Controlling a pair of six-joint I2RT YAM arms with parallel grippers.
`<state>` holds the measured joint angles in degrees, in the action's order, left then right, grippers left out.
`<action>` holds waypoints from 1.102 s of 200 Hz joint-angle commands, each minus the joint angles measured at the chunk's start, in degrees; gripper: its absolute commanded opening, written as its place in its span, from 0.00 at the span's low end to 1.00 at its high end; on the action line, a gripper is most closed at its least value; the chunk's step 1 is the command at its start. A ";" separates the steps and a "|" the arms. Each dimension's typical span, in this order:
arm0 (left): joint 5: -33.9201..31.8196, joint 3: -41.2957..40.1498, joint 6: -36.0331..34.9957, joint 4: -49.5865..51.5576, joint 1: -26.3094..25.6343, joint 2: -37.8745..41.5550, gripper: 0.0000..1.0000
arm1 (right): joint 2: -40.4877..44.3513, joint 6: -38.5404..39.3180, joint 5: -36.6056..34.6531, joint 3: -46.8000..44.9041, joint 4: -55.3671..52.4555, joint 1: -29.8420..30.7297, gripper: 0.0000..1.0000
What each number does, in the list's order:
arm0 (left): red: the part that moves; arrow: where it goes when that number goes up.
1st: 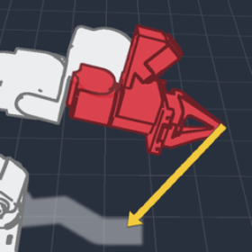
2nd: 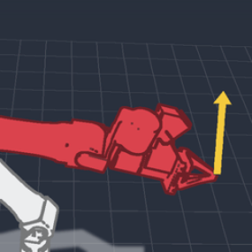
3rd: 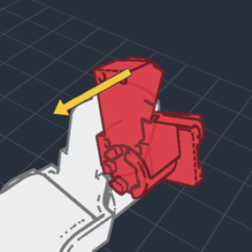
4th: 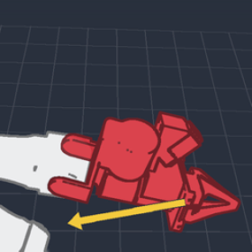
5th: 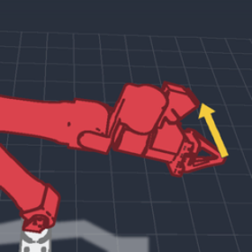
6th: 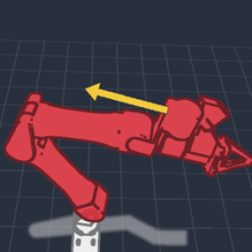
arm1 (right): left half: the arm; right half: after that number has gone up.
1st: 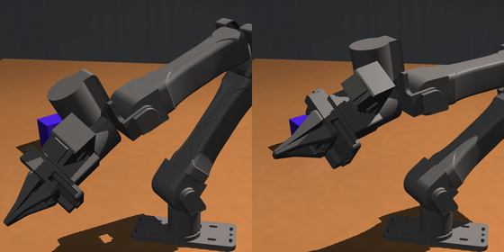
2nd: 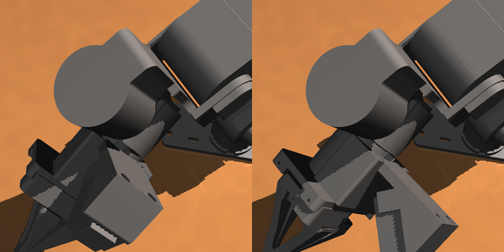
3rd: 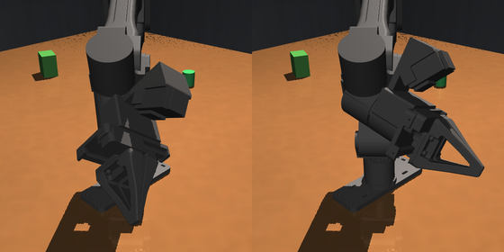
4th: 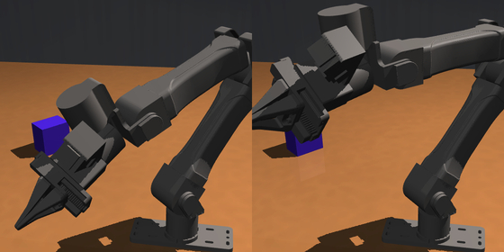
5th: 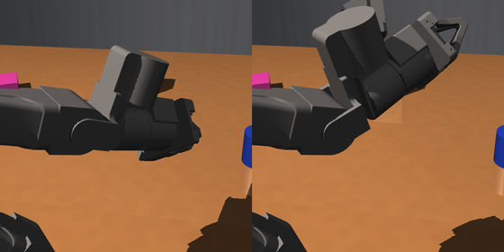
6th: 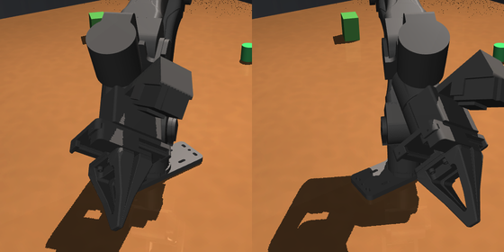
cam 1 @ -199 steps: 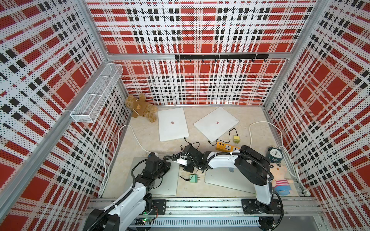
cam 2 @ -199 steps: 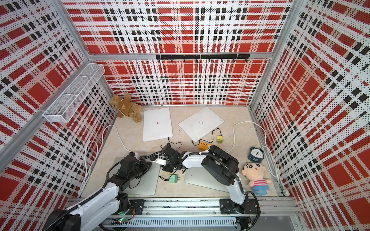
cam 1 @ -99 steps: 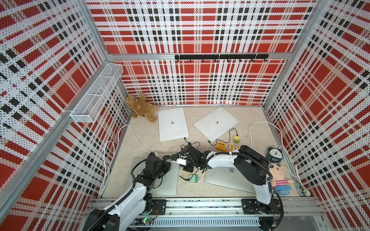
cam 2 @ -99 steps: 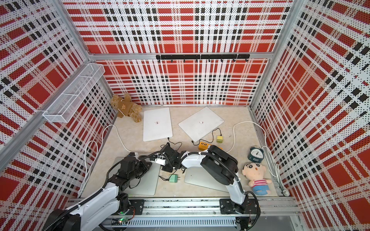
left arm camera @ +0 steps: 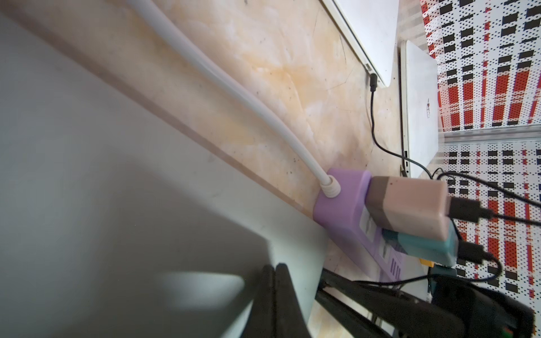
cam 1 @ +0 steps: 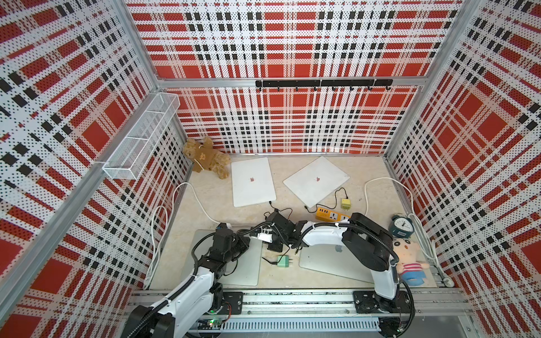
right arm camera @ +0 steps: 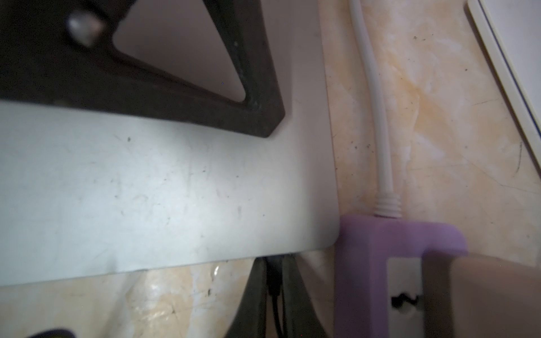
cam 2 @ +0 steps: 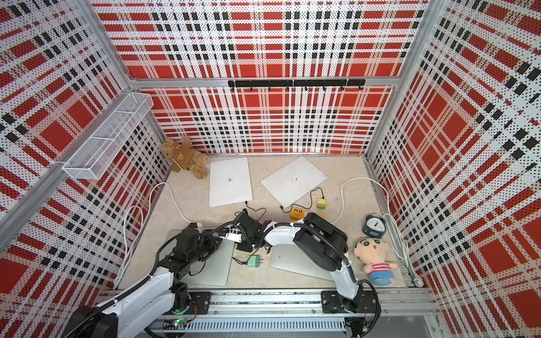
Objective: Unplug the laptop charger
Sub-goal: Remove the charging cable from the laptop.
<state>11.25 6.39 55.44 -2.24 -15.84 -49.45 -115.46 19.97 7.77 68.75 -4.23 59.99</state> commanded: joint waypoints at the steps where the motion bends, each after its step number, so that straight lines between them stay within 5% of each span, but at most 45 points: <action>1: -1.14 -0.85 -0.77 1.27 -0.34 0.04 0.05 | -1.02 -1.53 3.47 -0.28 -1.57 0.00 0.04; 101: -1.34 -0.68 -0.82 1.36 -0.69 -0.05 0.05 | -0.73 3.65 -1.79 2.08 -6.49 -0.06 0.04; 167: -1.57 -1.04 -0.56 1.46 -0.87 0.36 0.05 | -0.96 -3.34 7.44 -0.46 -2.72 -0.06 0.05; 220: -1.67 -1.15 -0.63 1.28 -0.95 0.08 0.05 | -0.99 2.92 -0.79 1.99 -7.74 -0.05 0.04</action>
<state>10.24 6.39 55.27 -2.20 -16.36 -49.34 -115.46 18.98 9.56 69.60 -6.66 59.35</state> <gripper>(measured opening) 0.056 0.110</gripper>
